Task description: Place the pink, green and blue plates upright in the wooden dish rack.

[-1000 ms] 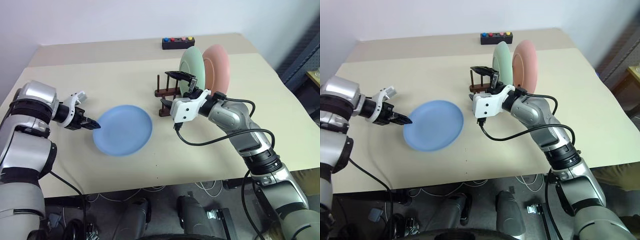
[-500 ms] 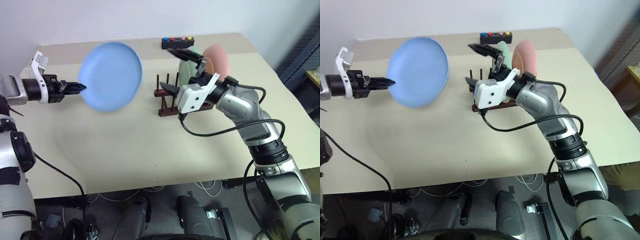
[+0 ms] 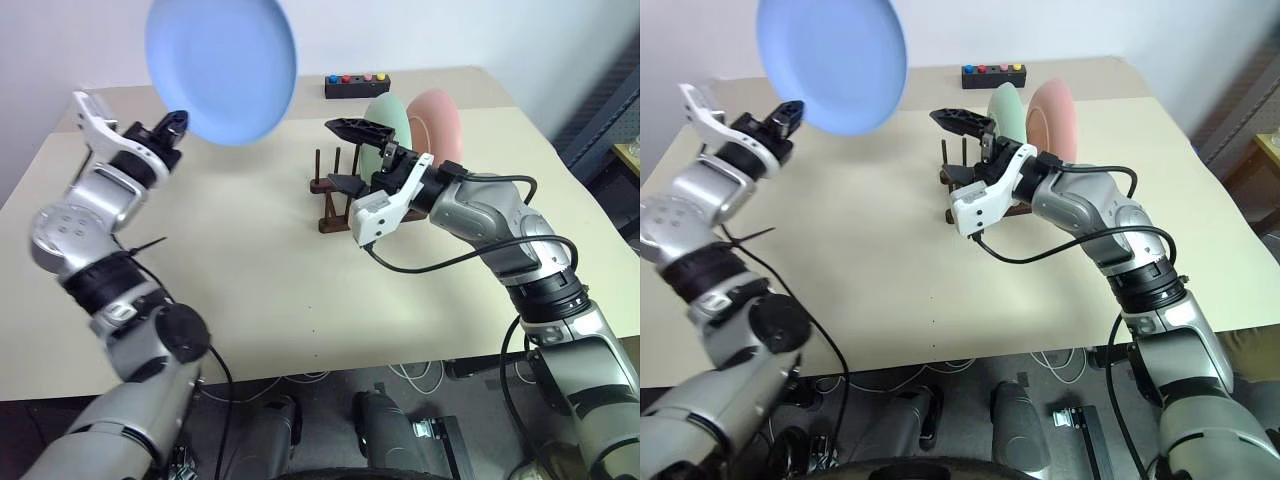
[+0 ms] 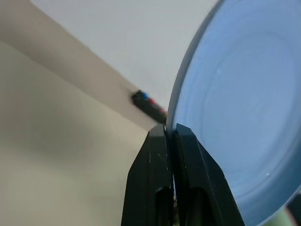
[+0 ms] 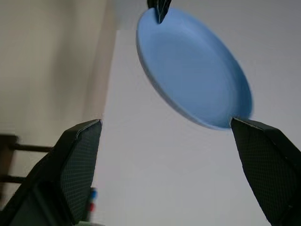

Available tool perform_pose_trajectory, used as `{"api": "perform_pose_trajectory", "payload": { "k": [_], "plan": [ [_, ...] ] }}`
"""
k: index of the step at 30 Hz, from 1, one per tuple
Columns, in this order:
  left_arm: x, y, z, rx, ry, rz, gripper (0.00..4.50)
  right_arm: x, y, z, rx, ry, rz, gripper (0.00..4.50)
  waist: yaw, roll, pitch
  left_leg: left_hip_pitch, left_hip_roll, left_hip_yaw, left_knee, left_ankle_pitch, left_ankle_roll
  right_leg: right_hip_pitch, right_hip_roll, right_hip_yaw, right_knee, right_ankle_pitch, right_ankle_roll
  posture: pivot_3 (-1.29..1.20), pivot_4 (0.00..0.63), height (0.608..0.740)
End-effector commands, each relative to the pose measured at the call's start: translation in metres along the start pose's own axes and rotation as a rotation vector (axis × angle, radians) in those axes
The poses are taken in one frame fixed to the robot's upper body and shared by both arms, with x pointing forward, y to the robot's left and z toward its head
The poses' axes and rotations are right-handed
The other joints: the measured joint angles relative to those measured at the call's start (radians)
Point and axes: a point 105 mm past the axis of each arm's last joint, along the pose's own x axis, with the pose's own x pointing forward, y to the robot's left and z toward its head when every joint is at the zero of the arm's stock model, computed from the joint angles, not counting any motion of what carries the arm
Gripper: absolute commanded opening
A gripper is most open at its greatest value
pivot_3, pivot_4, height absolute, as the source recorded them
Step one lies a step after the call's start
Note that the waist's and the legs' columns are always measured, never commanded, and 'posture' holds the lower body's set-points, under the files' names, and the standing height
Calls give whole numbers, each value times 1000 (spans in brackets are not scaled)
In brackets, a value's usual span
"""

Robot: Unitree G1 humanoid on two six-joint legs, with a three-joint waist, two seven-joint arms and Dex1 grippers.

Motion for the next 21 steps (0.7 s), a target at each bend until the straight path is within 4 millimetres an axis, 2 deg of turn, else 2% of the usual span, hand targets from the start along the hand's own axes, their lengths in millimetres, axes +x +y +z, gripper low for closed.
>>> {"api": "perform_pose_trajectory", "payload": {
  "k": [1,4,11,21],
  "plan": [
    [-7,-21,5,18,-83,-39,28,3,-15,-1,-48,8,-44,4500,-3,0,0,0,0,0,0,0,0,0,0,0,0,0,0,0,150,740],
    [-7,-27,-9,-30,-82,-44,28,5,-5,1,-43,7,-2,4500,-3,0,0,0,0,0,0,0,0,0,0,0,0,0,0,0,150,740],
    [-8,-43,-37,-137,-41,-85,28,9,2,1,-33,9,21,4500,18,0,0,0,0,1,1,0,0,1,0,0,-1,0,0,0,150,740],
    [-9,-59,-57,-75,39,-129,28,18,6,-2,-42,14,41,4500,25,0,0,1,0,1,1,0,0,2,1,1,-2,0,0,0,150,740]
  ]
}}
